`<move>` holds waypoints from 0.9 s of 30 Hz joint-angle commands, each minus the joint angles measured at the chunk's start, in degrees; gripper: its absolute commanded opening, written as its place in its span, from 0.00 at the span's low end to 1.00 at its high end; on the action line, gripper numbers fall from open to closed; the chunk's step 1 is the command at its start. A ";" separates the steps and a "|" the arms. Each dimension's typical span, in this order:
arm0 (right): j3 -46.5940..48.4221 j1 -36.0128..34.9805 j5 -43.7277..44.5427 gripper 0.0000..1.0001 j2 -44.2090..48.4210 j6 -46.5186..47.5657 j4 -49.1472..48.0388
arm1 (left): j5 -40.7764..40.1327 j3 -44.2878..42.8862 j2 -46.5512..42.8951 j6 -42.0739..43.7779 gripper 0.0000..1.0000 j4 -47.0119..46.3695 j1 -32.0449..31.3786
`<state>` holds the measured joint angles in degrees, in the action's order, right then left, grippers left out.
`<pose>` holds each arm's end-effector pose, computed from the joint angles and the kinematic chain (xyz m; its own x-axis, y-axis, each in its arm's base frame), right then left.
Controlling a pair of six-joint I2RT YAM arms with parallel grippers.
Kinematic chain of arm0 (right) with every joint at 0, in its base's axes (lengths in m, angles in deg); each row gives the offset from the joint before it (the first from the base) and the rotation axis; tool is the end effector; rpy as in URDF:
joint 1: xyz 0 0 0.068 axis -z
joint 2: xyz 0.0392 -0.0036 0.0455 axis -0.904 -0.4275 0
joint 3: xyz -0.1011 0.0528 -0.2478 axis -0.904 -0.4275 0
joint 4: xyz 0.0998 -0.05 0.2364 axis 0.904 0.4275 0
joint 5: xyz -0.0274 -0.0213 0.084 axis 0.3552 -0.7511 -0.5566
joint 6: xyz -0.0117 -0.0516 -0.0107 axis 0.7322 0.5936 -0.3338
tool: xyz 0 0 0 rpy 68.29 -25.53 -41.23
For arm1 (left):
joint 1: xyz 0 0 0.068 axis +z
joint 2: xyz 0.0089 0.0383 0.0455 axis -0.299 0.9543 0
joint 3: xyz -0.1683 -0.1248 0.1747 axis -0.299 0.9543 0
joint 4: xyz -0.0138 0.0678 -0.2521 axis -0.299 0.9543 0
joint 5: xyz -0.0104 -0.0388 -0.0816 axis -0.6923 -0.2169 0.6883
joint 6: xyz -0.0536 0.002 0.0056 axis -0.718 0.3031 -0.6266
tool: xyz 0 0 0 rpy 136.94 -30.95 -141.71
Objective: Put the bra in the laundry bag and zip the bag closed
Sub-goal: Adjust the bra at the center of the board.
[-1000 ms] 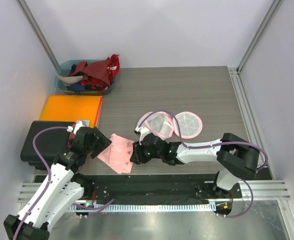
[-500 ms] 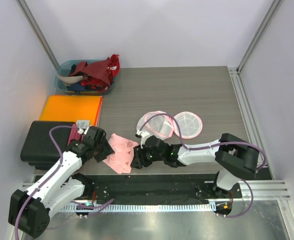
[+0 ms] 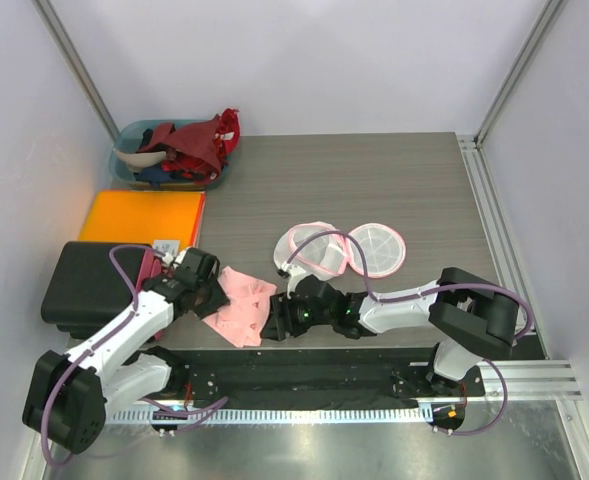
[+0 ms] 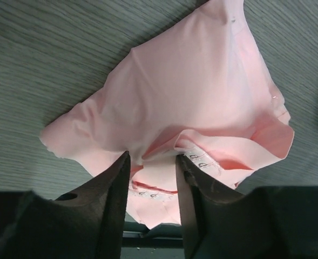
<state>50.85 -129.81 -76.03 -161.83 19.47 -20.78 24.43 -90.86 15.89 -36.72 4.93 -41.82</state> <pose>0.1245 0.2827 0.1495 -0.8307 -0.1659 -0.5315 -0.5231 0.5593 0.6430 0.1578 -0.0677 0.1793 -0.7501 -0.5804 -0.3170 -0.4876 0.8092 -0.3279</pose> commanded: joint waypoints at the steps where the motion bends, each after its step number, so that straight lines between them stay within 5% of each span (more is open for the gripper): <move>1: -0.56 -0.18 -0.74 0.61 0.93 -2.57 -5.26 | -5.15 -0.61 1.28 2.43 0.35 -1.29 -0.18; 5: -0.74 -0.18 -0.74 0.65 -0.38 -3.36 -6.58 | -5.60 0.00 1.46 2.34 0.15 -3.66 -0.18; 8: -0.56 -0.18 -0.57 0.68 -1.09 -4.33 -7.46 | -5.51 -0.26 2.77 2.87 0.10 -4.72 -0.18; 27: -2.23 -0.18 -1.45 0.71 -2.58 -6.88 -11.59 | 0.02 -0.61 -0.12 2.96 0.00 -6.83 -0.18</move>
<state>49.08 -129.81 -77.03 -163.91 13.66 -28.38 21.79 -90.86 17.86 -34.25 0.52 -41.93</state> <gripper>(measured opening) 0.705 0.005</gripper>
